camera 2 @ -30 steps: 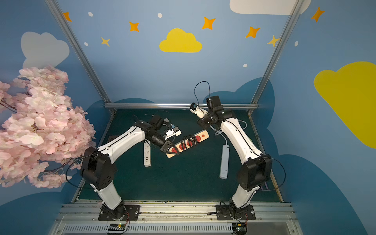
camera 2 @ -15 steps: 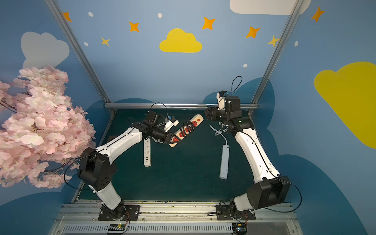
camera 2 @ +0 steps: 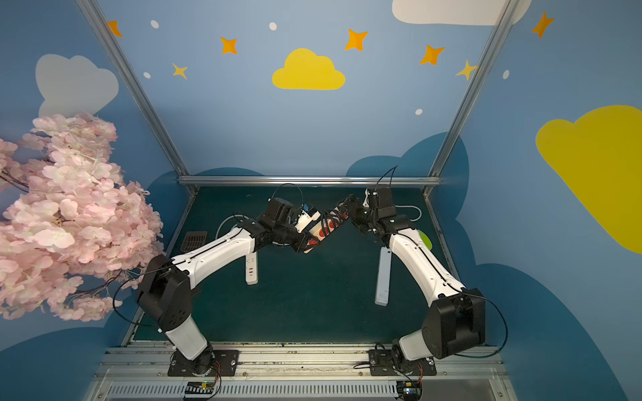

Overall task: Wrap the cord around the power strip
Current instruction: Place the power strip at the center of the board.

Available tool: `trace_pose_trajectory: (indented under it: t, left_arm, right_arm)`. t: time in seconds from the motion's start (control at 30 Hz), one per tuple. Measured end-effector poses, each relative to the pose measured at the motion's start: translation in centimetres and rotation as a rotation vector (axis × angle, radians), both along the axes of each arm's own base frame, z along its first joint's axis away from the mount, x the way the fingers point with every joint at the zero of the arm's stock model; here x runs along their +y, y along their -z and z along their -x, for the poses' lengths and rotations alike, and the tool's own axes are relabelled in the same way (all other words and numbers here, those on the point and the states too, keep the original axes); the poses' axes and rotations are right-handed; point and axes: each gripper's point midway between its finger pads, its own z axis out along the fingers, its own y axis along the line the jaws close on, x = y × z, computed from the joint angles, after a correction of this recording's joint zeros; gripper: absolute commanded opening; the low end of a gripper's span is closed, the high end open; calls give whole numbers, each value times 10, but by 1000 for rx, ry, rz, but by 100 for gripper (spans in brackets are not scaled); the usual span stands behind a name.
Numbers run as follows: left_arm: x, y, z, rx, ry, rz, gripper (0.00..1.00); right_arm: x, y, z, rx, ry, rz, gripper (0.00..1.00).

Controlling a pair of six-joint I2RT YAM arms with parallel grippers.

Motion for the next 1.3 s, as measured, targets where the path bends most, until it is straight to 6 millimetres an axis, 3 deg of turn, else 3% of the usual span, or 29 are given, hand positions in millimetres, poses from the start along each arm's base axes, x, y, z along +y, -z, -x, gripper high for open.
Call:
trace_pose_trajectory:
  t: [0.57,0.87,1.03,1.2,1.3]
  left_arm:
    - [6,40,-7,-104,-134,-229,3]
    - [7,45,-6,-99,-138,-238,3]
    - [1,35,-8,-72,-141,-191,3]
    - [-6,7,-22,-59,-157,-137,3]
    - [-11,-8,-32,-60,-166,-110,3]
  right_arm:
    - [21,62,-26,185,114,-97,84]
    - [20,77,-25,200,83,-82,88]
    - [2,62,-14,122,-16,-39,88]
    - [-37,30,5,-3,-20,-25,88]
    - [-56,32,11,-16,4,-21,88]
